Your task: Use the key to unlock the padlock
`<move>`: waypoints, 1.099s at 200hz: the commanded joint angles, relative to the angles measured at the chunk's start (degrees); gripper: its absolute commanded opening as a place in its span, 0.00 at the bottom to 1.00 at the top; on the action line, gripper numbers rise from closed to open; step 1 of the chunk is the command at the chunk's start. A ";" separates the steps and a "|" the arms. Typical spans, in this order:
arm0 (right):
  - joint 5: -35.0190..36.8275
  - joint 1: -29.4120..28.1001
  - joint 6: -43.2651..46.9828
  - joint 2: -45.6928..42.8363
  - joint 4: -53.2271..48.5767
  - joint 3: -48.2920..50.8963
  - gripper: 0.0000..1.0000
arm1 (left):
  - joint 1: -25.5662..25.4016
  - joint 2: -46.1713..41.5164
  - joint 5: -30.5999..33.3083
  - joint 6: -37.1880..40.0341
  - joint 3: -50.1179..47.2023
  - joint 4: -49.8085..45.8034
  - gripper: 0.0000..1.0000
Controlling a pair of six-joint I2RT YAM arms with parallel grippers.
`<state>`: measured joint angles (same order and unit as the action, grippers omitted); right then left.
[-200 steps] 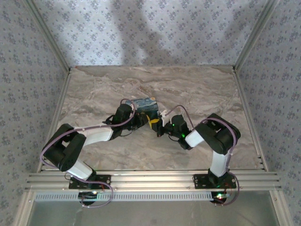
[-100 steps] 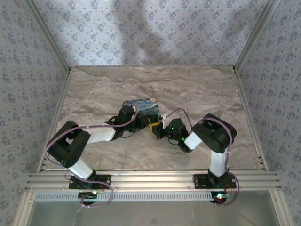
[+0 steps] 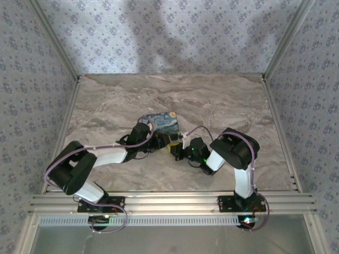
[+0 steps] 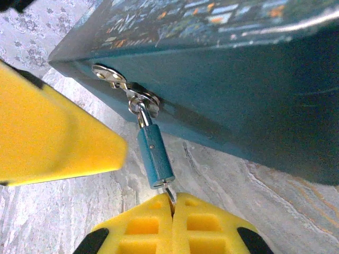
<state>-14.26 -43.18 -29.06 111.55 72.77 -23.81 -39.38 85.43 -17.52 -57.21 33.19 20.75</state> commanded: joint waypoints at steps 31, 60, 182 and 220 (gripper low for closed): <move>2.37 -1.46 -6.61 -1.85 -1.01 0.43 0.00 | 2.88 -10.40 0.47 -1.48 -6.09 1.79 0.69; 3.45 -2.56 -11.74 -4.87 -7.32 -1.31 0.00 | 2.95 -10.68 -0.45 -5.26 -9.13 7.07 0.65; 3.71 -4.54 -19.56 -6.78 -8.37 -3.53 0.00 | 2.97 -3.08 -0.30 -8.60 -9.73 14.32 0.60; 4.32 -5.18 -20.14 -7.76 -9.17 -3.87 0.00 | 2.94 -1.21 0.07 -9.12 -9.46 15.36 0.58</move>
<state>-11.38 -47.70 -47.70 106.02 63.42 -26.48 -36.47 82.85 -17.37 -65.71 23.11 33.54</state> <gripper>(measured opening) 0.066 0.586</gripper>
